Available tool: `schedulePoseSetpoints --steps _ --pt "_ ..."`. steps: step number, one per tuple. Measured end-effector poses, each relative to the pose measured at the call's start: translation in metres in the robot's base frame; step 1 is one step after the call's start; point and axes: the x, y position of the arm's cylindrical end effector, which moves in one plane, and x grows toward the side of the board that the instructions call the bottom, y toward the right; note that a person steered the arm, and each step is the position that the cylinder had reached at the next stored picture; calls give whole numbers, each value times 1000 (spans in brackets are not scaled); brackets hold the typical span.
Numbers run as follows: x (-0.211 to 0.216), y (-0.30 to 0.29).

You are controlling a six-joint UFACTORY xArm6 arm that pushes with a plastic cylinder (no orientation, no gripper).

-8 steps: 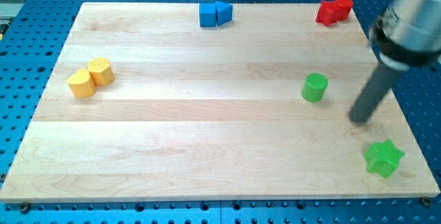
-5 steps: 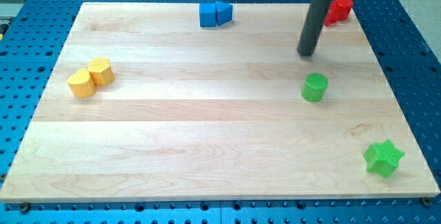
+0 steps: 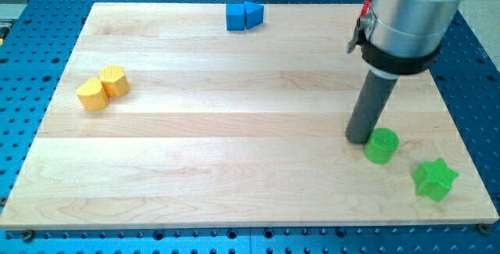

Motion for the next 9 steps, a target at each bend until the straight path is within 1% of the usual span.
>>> schedulePoseSetpoints --steps 1,2,3,5,6,7,9 --pt "4 1" --pt "4 17" --pt "4 53" --pt "0 62" --pt "-52 82" --pt "-85 115" --pt "-85 116"
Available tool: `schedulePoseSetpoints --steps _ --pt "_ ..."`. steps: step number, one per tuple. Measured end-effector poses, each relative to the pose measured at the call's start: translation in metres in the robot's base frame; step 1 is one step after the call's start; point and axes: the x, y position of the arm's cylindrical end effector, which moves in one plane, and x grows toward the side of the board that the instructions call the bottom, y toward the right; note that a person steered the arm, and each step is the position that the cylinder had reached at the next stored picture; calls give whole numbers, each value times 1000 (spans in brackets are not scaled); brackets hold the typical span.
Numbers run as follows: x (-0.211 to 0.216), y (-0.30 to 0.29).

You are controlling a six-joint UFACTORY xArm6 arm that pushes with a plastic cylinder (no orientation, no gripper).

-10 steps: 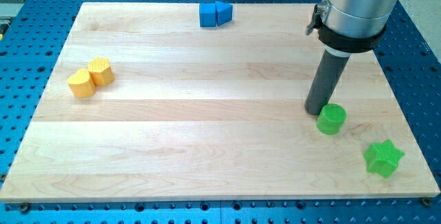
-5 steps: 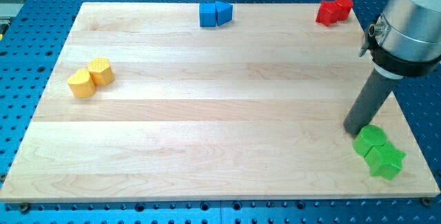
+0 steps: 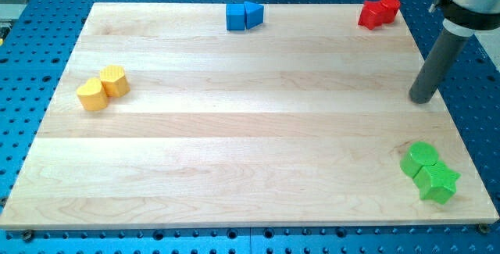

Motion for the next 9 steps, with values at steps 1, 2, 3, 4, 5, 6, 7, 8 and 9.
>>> schedulePoseSetpoints --steps 1,2,3,4,5,6,7,8,9 --pt "-10 2" --pt "9 47" --pt "60 58" --pt "137 10" --pt "189 -39" --pt "189 -61" --pt "189 -63" --pt "189 -76" --pt "189 -168"
